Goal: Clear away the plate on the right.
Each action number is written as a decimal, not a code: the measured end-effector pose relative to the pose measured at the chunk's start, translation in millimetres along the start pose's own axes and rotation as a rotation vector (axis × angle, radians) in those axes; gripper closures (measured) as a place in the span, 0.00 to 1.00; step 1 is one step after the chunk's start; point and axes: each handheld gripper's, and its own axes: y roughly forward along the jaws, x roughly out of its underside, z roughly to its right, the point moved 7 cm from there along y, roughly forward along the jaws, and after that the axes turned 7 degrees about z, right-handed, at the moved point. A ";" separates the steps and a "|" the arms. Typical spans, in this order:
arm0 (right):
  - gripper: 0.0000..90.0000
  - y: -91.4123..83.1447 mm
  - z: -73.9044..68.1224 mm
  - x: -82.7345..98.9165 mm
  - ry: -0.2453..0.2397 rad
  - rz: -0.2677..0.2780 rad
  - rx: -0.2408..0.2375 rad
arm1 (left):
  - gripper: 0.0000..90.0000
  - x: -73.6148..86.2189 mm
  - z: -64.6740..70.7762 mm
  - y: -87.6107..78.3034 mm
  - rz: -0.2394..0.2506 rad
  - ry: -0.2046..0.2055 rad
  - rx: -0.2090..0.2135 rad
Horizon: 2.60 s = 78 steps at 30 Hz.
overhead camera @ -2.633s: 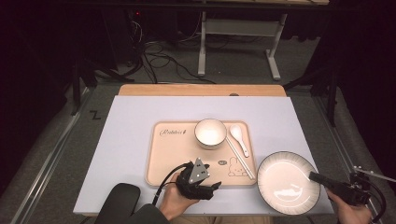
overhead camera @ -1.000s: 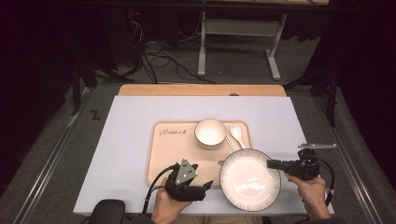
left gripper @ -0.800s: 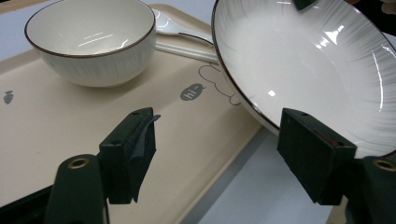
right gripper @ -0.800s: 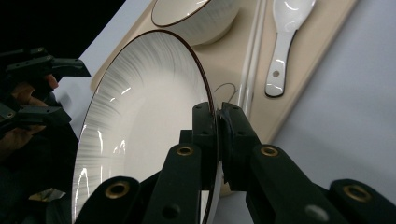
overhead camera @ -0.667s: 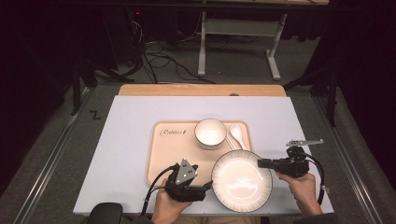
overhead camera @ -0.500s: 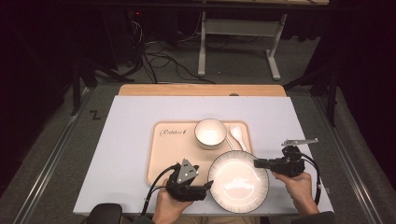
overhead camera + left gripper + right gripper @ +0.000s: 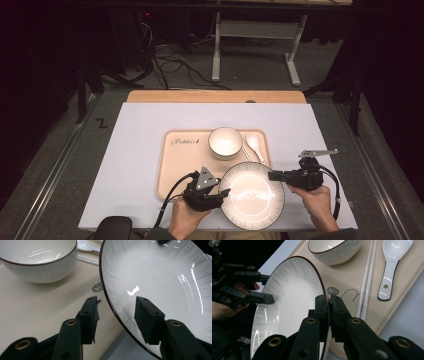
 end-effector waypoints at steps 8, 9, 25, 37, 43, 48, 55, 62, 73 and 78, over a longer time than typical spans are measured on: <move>0.96 -7.1 -5.4 3.6 -0.007 0.023 0.018 | 0.78 -4.8 5.4 5.4 -0.002 -0.012 0.029; 0.96 -8.5 -5.6 4.2 -0.008 0.028 0.022 | 0.80 -5.8 5.9 5.8 -0.002 -0.018 0.031; 0.96 -28.1 -18.0 17.8 -0.042 0.076 0.102 | 0.96 -27.8 14.5 11.9 0.032 -0.041 0.093; 0.96 -38.2 -23.5 19.5 -0.059 0.107 0.143 | 0.95 -30.6 23.4 13.0 0.032 -0.017 0.135; 0.97 -37.9 -23.0 18.3 -0.055 0.108 0.122 | 0.81 -17.5 26.3 16.1 -0.032 -0.018 0.146; 0.97 -29.2 -26.7 15.8 -0.083 0.091 0.106 | 0.87 -25.0 16.8 12.6 -0.025 -0.102 0.123; 0.94 -13.4 -35.2 7.9 -0.149 0.074 0.078 | 0.95 -43.5 12.3 -4.9 0.063 -0.065 0.093; 0.79 0.1 -41.3 -3.2 -0.146 0.081 -0.007 | 0.95 -56.0 3.0 -19.2 0.107 -0.017 0.048; 0.67 -36.3 -2.3 -28.9 -0.092 0.184 0.068 | 0.95 -101.9 -79.8 -58.6 0.251 -0.174 -0.170; 0.67 -44.5 18.9 -34.6 -0.052 0.219 0.107 | 0.95 -105.2 -122.5 -70.6 0.281 -0.230 -0.295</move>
